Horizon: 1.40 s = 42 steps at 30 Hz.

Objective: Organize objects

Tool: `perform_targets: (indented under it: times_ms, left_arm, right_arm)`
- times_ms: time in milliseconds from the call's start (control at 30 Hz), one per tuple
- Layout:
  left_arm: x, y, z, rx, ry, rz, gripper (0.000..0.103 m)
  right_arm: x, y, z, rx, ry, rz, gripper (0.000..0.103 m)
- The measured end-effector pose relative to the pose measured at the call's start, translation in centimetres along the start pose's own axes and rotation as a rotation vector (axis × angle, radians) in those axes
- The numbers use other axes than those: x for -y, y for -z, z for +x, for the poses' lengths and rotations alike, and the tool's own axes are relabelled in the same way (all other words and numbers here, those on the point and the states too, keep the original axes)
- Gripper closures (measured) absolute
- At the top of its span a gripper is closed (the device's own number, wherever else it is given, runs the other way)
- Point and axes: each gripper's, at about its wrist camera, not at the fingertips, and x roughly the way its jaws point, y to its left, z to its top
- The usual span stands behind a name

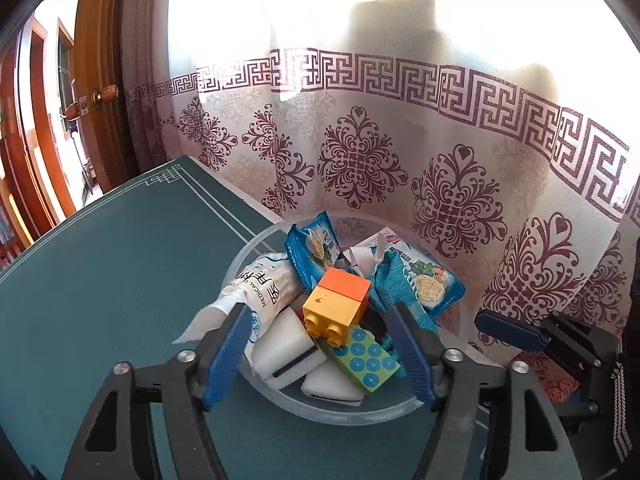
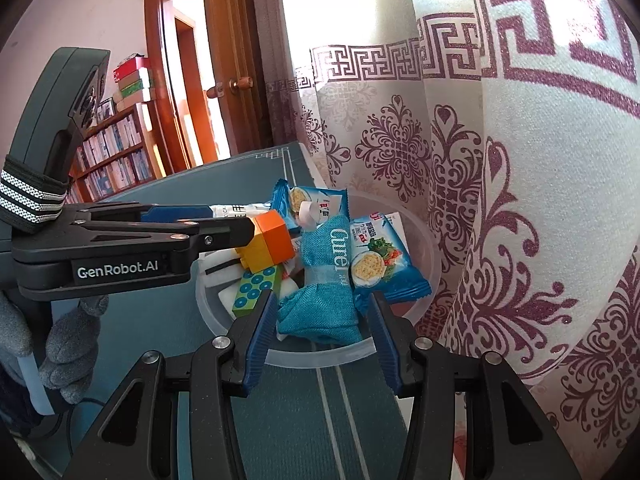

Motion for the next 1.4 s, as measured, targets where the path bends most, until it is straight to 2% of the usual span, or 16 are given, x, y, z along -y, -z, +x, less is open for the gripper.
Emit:
perform_targets:
  times_ms: [33,67,100,167,333,400,467,533,667,1033,1400]
  left_arm:
    - [-0.2,0.1,-0.6,0.015,-0.018,-0.012,0.006]
    - [-0.4,0.2,-1.1,0.03,-0.037,-0.026,0.0]
    - [-0.6,0.4,-1.6,0.043,-0.053,-0.04,0.0]
    - [-0.9,0.7,-2.5,0.058,-0.079,-0.055,0.0]
    - [-1.3,1.5,-4.2,0.079,-0.13,-0.071,0.0]
    - [-1.4,1.8,-4.5,0.074,-0.159,-0.082,0.0]
    - [-1.5,2.0,-4.6,0.062,-0.174,-0.096,0.0]
    - [-1.4,2.4,-4.8,0.052,-0.183,-0.104,0.0]
    - [-1.0,2.8,-5.0,0.034,-0.223,-0.097,0.0]
    - [-1.0,3.5,-5.7,0.046,-0.259,-0.107,0.0]
    - [-0.4,4.0,-6.0,0.037,-0.291,-0.074,0.0]
  right_arm:
    - [-0.1,0.1,0.0,-0.005,-0.003,-0.003,0.054]
    - [-0.2,0.2,0.0,-0.012,-0.006,-0.007,0.054]
    - [-0.3,0.3,0.0,-0.018,-0.01,-0.009,0.053]
    - [-0.5,0.6,0.0,-0.029,-0.017,-0.008,0.044]
    - [-0.9,0.9,-0.3,-0.039,-0.029,-0.013,0.037]
    - [-1.0,1.0,-0.4,-0.047,-0.035,-0.01,0.032]
    - [-1.3,1.1,-0.4,-0.055,-0.039,-0.007,0.019]
    - [-1.5,1.1,-0.5,-0.06,-0.041,-0.01,0.013]
    - [-1.9,1.1,-0.8,-0.051,-0.025,-0.018,0.006]
    - [-1.3,0.7,-1.3,-0.023,0.025,-0.001,0.003]
    - [-2.2,-0.6,-1.5,-0.012,0.054,-0.079,0.002]
